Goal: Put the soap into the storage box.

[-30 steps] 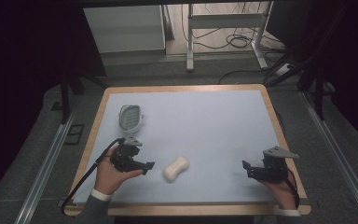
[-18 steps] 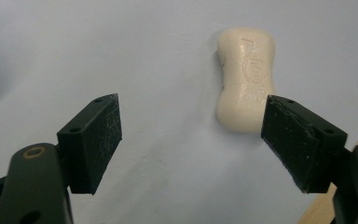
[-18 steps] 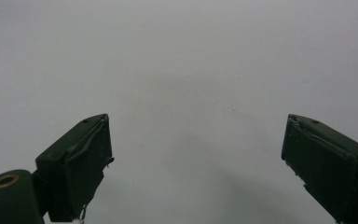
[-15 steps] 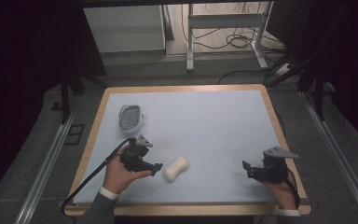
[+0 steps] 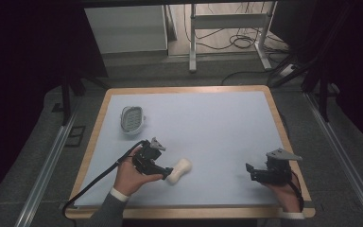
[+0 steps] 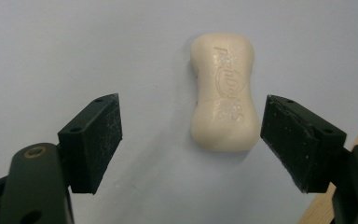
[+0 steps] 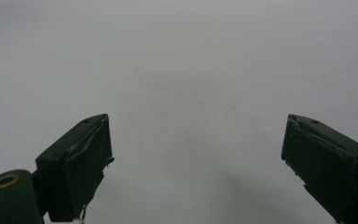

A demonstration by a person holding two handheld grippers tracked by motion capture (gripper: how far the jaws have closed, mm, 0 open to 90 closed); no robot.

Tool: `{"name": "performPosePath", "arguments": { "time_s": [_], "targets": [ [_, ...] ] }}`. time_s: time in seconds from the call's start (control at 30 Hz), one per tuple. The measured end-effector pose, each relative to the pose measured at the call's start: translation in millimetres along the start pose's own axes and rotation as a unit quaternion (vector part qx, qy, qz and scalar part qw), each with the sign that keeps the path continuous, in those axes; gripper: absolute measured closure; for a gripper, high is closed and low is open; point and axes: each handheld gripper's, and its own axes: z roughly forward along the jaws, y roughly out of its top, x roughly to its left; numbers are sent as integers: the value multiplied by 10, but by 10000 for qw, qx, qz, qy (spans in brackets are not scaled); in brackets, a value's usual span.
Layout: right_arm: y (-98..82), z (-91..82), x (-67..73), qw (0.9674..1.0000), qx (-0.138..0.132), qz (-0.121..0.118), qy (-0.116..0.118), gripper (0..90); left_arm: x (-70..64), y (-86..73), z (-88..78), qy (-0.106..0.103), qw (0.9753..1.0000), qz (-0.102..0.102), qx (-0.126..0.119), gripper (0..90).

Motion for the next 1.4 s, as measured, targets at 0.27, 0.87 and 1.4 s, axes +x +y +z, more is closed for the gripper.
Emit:
{"name": "performPosePath", "arguments": {
  "time_s": [0.27, 0.87, 1.4],
  "targets": [
    [0, -4, -4, 10000, -12, 10, -9, 82, -36, 7, 57, -54, 10000, -19, 4, 217],
    [-10, 27, 4, 10000, 60, -9, -29, 82, -178, 158, 298, -87, 9992, 96, 368, 228],
    [-16, 45, 16, 9999, 63, -77, -17, 82, -214, 191, 571, -41, 9973, 80, 726, 262]
  ]
}}
